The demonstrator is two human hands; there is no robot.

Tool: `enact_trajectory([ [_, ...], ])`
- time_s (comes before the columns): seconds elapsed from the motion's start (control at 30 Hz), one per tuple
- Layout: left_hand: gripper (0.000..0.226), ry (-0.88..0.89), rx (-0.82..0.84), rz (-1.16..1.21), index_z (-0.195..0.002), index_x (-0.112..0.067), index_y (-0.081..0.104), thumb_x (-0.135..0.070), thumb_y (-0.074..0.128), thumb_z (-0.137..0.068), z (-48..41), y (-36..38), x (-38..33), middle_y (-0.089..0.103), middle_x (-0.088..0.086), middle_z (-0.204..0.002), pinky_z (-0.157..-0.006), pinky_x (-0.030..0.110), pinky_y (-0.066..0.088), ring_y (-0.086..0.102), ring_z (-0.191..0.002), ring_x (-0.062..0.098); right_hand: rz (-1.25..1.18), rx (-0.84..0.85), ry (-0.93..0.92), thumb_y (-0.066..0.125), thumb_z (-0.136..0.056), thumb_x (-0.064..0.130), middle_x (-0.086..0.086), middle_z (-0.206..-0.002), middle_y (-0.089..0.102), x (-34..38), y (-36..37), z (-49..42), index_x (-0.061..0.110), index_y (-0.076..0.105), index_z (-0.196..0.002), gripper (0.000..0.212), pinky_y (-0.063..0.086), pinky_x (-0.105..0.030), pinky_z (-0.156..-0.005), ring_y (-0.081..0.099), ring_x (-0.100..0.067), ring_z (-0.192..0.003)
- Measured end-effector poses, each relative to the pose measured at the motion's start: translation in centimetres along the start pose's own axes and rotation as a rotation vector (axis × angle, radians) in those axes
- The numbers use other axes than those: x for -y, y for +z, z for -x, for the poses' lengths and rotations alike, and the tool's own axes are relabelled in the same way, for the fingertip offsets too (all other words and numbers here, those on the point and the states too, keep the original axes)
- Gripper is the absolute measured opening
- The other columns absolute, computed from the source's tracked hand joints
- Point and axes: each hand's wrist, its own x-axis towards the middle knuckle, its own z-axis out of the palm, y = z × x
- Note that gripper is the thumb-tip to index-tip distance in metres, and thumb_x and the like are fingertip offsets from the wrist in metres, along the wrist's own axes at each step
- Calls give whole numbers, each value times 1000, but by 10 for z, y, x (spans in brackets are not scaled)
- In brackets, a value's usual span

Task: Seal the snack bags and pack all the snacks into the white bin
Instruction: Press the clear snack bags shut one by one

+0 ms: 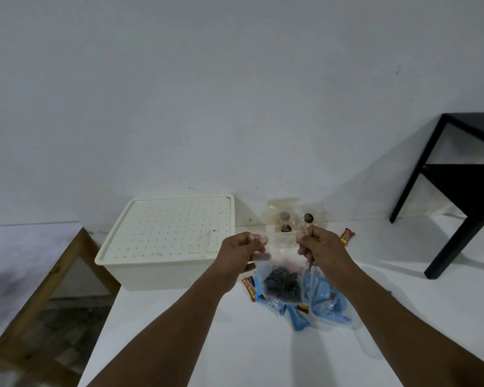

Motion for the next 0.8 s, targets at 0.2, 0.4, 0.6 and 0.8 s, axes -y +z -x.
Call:
enact_trajectory([
  [0.2, 14, -31, 39, 80, -76, -20, 60, -15, 66, -88, -1, 0, -9, 64, 3, -77, -82, 42, 45, 75, -95, 30, 20, 33, 53, 61, -94, 27, 1, -62, 61, -3, 12, 2, 16, 71, -74, 25, 39, -17, -50, 50, -5, -52],
  [0.4, 16, -35, 107, 45, -78, -15, 61, -23, 66, -91, 2, -6, -12, 64, 6, -79, -80, 41, 49, 74, -94, 35, 165, 32, -71, 65, -91, 29, 5, -62, 63, 7, 20, -3, 19, 71, -74, 21, 42, -25, -57, 53, -4, -55],
  [0.6, 13, 19, 107, -37, -80, -17, 64, -24, 73, -87, 3, -5, -19, 67, 15, -87, -81, 36, 45, 73, -82, 21, 121, 66, -47, 67, -89, 31, 1, -63, 66, 9, 25, -3, 16, 75, -78, 20, 44, -29, -62, 55, -12, -60],
  [0.8, 12, 37, 156, -49, -85, -13, 66, -23, 72, -88, 4, -5, -23, 70, 15, -90, -86, 39, 50, 74, -91, 28, 132, 87, -91, 72, -85, 26, 0, -60, 64, 17, 26, -4, 13, 74, -75, 17, 43, -28, -60, 55, -12, -57],
])
